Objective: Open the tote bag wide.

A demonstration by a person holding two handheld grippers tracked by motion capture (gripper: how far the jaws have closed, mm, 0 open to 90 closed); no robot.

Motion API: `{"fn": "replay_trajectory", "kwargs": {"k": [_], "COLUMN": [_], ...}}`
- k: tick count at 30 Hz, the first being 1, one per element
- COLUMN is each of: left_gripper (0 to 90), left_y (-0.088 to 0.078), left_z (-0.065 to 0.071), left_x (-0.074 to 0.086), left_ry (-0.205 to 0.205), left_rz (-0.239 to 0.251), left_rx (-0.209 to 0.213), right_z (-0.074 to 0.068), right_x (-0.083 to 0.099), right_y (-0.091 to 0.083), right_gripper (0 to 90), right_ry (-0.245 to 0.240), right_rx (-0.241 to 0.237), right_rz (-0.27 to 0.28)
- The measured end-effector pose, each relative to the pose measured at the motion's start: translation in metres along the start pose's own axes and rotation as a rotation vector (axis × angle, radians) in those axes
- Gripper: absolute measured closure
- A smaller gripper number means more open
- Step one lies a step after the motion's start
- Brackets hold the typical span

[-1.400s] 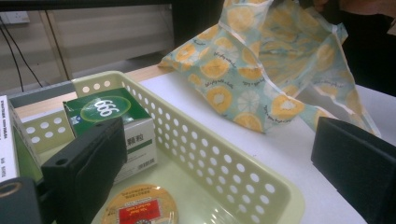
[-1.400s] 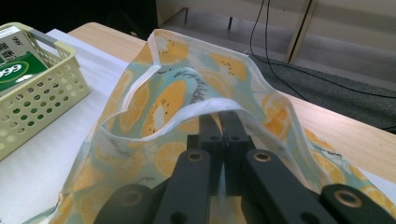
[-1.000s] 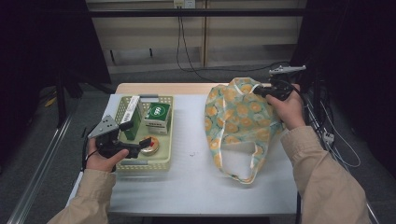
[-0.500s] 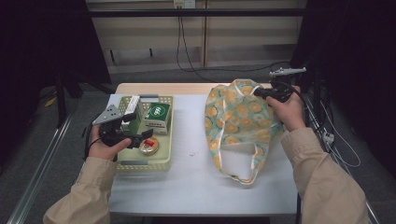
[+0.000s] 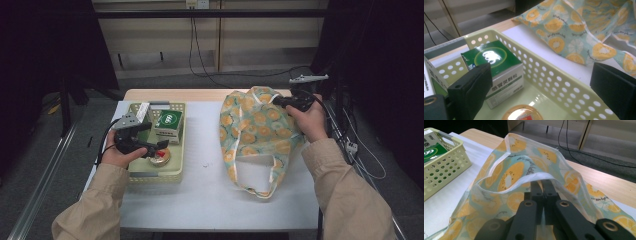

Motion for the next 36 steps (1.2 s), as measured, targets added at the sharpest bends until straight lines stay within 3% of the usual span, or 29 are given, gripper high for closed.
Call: {"fn": "replay_trajectory", "kwargs": {"k": [5,15,20,31,36], "left_gripper": [4.0,4.1,4.4,4.9,4.9], "left_y": [0.005,0.012,0.016,0.019,0.017], "left_z": [0.001,-0.004,-0.006,-0.009,-0.01], "left_x": [0.005,0.014,0.019,0.028,0.033], "left_ry": [0.016,0.016,-0.005,0.003,0.013], "left_rz": [-0.03,-0.072,-0.075,-0.114,-0.136], "left_rx": [0.028,0.033,0.037,0.035,0.053], "right_z": [0.0,0.001,0.002,0.002,0.002], "right_x": [0.002,0.008,0.009,0.011,0.01], "right_y": [-0.001,0.0,0.0,0.001,0.0], "right_gripper": [90.0,90.0,90.0,90.0,90.0], "right_ry": [0.002,0.01,0.009,0.011,0.011], "right_rx": [0.001,0.0,0.004,0.006,0.007], "right_rz": [0.0,-0.008,-0.008,-0.014,-0.014]}}
Point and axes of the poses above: each handheld gripper's, and its own axes: y roughly forward along the jaws, x roughly out of its underside, z roughly to its right, the point moved 9 cm from there along y, roughly forward along the jaws, and after that the axes turned 5 degrees about z, right-handed, at the moved point
